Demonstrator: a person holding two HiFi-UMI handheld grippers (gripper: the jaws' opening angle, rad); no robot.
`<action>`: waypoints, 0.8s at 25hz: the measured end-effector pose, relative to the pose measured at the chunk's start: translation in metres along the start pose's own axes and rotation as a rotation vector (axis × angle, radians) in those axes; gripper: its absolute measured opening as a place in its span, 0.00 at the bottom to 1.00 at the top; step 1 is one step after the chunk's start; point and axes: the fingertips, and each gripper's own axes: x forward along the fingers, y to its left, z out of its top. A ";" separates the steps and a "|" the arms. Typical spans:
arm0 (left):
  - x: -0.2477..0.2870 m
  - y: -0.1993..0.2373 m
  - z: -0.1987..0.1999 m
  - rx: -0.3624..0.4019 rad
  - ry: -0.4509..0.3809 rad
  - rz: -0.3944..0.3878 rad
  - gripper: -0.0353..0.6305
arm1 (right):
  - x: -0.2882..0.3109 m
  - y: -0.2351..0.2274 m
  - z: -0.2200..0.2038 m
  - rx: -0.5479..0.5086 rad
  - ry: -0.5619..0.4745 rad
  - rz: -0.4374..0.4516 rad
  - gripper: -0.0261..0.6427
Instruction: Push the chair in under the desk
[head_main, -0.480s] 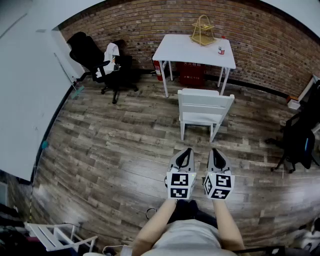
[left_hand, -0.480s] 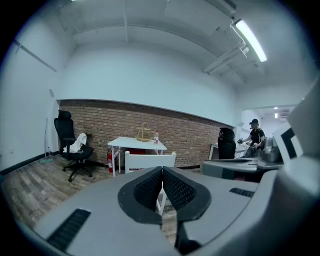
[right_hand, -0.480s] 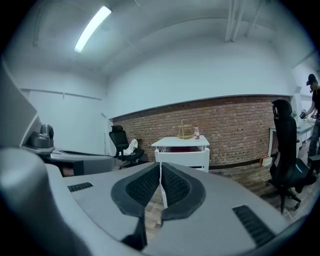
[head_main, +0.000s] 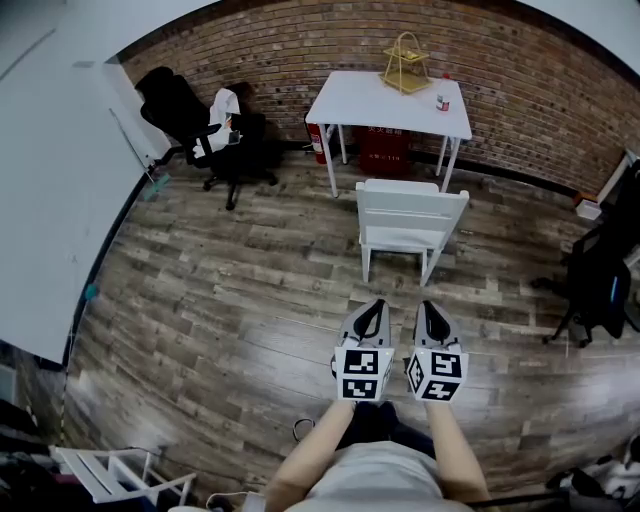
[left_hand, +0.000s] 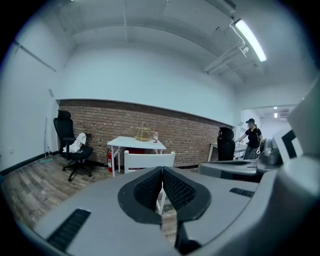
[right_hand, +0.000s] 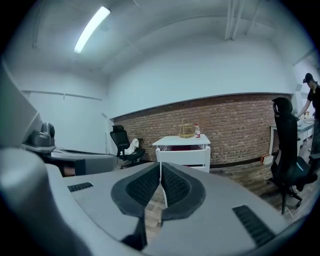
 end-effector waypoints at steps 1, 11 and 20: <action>0.000 -0.001 0.000 0.001 0.000 -0.001 0.08 | 0.000 0.000 0.000 0.000 -0.001 0.000 0.08; 0.006 -0.005 -0.001 0.001 0.002 0.017 0.08 | 0.001 -0.007 -0.001 0.013 -0.002 0.030 0.08; 0.011 -0.014 -0.012 -0.030 0.015 0.065 0.08 | -0.003 -0.030 -0.015 -0.003 0.034 0.092 0.08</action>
